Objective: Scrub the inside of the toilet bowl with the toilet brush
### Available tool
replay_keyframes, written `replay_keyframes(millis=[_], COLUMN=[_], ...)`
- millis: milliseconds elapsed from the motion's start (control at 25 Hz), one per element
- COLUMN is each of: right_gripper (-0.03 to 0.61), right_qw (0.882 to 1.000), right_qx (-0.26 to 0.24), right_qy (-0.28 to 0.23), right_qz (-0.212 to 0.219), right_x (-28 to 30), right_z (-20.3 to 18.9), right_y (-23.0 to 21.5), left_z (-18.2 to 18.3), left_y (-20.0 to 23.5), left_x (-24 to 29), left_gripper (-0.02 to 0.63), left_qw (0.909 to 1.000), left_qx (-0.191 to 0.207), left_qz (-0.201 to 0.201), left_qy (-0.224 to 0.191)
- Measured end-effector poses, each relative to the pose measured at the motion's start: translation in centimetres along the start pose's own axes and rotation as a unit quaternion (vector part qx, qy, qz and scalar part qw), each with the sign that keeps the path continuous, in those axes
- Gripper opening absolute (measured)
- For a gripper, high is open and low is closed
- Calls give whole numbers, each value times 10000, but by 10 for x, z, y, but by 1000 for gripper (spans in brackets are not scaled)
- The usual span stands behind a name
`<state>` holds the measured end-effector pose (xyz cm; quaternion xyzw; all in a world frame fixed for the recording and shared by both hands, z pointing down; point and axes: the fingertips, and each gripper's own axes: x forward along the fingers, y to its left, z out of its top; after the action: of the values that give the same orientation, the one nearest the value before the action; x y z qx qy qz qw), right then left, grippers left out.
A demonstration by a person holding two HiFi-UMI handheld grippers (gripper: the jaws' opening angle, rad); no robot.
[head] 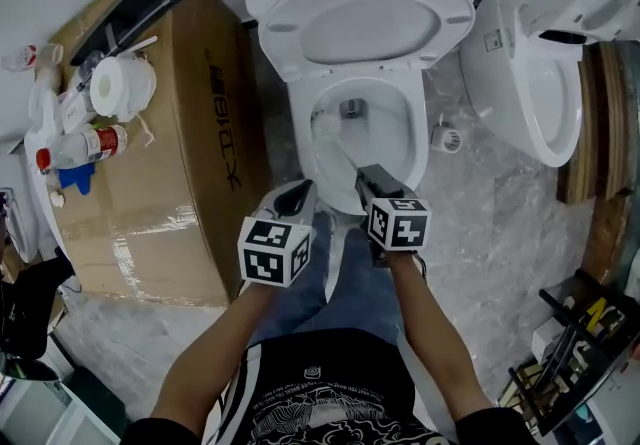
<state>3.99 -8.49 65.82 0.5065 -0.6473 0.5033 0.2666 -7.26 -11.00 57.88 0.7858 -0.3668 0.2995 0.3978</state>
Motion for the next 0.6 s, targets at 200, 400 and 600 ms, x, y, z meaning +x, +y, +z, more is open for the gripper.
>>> replay_keyframes(millis=[200, 400, 600], right_gripper=[149, 149, 149], right_qw=[9995, 9978, 9927], right_qx=[-222, -436, -850], right_qy=[183, 378, 731], right_qz=[155, 331, 455], right_x=[-11, -24, -39], right_z=[-16, -34, -58], right_y=[-9, -20, -38], left_z=[-2, -5, -13], left_y=[-6, -21, -43], left_x=[4, 6, 10], left_gripper=[-8, -8, -8], left_qw=[9996, 9987, 9980], left_qx=[-156, -252, -300], left_qz=[194, 377, 494], left_qy=[-102, -212, -269])
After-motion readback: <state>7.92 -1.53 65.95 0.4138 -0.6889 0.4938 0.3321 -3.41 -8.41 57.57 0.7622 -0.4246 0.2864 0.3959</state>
